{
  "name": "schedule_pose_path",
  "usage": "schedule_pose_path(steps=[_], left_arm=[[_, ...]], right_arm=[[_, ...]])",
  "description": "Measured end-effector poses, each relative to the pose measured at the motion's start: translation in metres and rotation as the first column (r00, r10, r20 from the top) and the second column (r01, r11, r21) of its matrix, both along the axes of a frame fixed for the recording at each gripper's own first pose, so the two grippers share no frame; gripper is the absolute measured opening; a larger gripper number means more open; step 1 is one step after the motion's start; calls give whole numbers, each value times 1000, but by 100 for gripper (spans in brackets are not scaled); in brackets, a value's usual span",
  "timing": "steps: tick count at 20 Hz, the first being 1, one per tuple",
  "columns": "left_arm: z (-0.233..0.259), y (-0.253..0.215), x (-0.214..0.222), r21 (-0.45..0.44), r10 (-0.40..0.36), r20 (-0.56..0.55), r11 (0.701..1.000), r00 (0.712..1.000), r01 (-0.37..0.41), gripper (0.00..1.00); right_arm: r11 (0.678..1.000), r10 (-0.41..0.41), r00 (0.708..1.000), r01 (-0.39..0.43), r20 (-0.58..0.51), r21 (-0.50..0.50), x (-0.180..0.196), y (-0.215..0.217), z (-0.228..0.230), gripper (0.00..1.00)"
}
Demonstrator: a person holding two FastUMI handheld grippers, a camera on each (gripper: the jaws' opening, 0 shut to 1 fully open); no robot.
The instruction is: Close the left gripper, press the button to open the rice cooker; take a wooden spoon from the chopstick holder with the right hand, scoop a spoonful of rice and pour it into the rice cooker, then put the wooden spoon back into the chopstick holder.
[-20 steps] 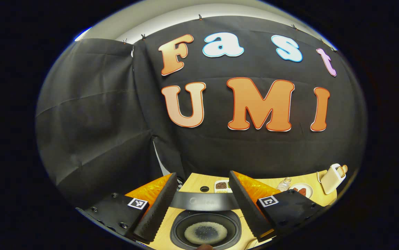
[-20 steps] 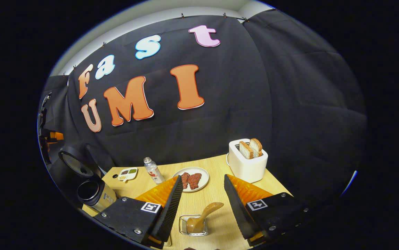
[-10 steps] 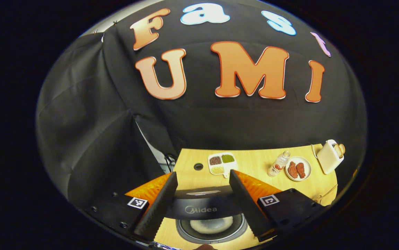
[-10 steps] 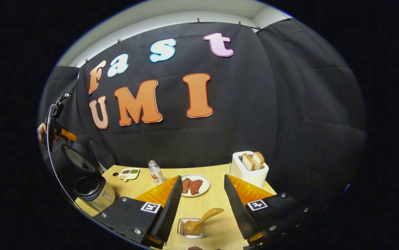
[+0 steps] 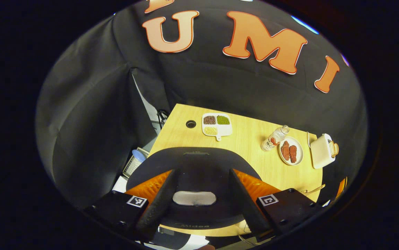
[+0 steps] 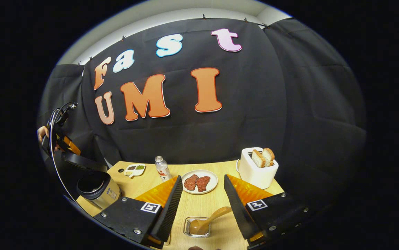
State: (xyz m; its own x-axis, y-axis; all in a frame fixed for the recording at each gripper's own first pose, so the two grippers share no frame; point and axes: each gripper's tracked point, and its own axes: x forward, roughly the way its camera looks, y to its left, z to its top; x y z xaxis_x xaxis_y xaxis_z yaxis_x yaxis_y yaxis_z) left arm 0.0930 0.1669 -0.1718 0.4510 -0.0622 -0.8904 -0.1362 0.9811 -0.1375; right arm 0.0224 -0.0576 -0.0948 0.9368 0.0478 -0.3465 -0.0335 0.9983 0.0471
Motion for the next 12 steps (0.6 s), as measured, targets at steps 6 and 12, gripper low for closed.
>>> schedule_pose_path(steps=[6,12], left_arm=[[-35,-7,-41,11,-18,-163,1000,986,20,95],[-96,-18,-74,-16,-47,-365,999,930,45,98]], right_arm=[[999,43,999,-43,-6,-12,5,12,-5,75],[997,76,996,-76,-36,-18,8,23,-18,75]])
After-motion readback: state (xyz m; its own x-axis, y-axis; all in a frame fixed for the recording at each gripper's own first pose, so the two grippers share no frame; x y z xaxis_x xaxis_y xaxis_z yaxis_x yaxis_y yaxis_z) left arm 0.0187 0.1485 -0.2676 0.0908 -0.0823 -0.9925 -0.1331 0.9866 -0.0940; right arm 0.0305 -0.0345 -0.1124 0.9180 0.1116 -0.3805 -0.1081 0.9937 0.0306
